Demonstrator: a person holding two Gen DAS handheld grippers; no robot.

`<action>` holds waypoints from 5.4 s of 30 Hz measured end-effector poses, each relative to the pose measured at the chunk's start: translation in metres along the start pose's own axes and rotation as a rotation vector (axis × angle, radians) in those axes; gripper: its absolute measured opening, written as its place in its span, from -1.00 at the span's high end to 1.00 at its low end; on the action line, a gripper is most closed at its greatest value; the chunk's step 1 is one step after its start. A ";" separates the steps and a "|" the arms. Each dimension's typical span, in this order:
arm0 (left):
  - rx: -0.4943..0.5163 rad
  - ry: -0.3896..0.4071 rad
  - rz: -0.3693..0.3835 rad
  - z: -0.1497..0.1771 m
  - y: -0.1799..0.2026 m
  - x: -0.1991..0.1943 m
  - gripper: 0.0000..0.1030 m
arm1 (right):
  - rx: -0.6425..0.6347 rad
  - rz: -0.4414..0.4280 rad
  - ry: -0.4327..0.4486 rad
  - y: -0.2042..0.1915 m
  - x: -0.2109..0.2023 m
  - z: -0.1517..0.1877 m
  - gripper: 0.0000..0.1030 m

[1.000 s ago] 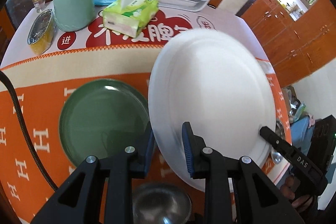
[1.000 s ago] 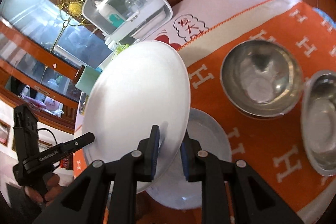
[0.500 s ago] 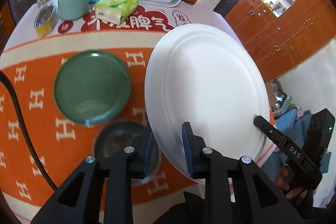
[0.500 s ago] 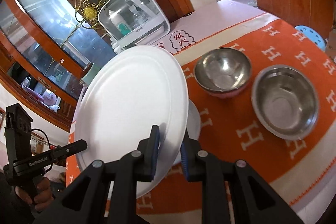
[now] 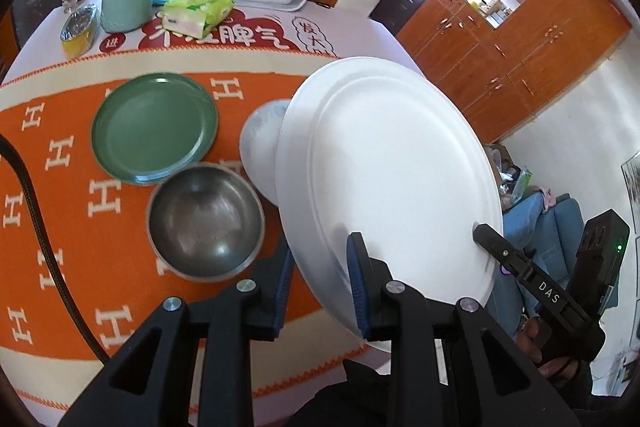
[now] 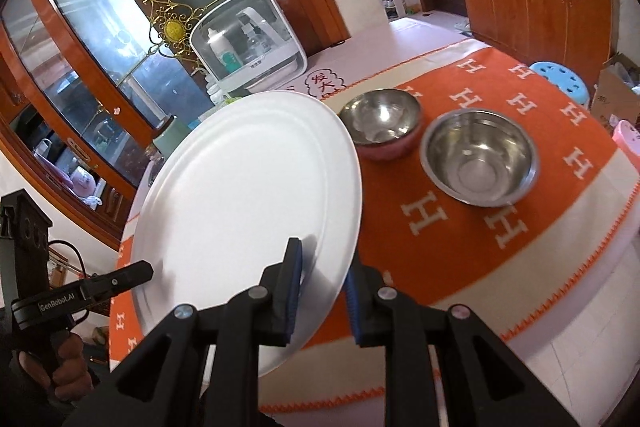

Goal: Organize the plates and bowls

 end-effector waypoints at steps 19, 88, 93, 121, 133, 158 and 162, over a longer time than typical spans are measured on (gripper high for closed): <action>0.019 -0.143 -0.062 0.091 0.018 0.025 0.54 | -0.060 0.095 -0.147 0.046 -0.027 0.067 0.58; -0.217 -0.102 -0.425 0.125 -0.001 0.076 0.01 | -0.503 -0.001 -0.430 0.078 0.075 0.066 -0.25; -0.214 -0.067 -0.396 0.120 -0.002 0.056 -0.07 | -0.497 -0.012 -0.386 0.076 0.068 0.060 -0.25; 0.031 -0.037 -0.353 0.006 0.015 0.016 -0.38 | -0.270 -0.230 -0.109 0.024 0.049 0.018 -0.25; 0.147 -0.093 -0.297 -0.055 -0.009 0.038 -0.41 | -0.064 -0.222 -0.039 0.004 0.072 0.012 -0.25; 0.257 -0.236 -0.125 -0.102 -0.060 0.160 -0.41 | 0.163 -0.028 -0.013 0.001 0.154 0.018 -0.25; 0.220 -0.274 -0.099 -0.098 -0.072 0.179 -0.41 | 0.157 -0.016 -0.057 0.002 0.166 0.021 -0.25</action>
Point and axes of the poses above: each gripper's, at about its wrist camera, not at the fingertips, and x roughly the way its jaws point, y to its right, z to its underside, the point moved 3 cm from there along x, roughly the way its jaws point, and after that the axes turned 8 degrees about y, right-handed, at the moved point
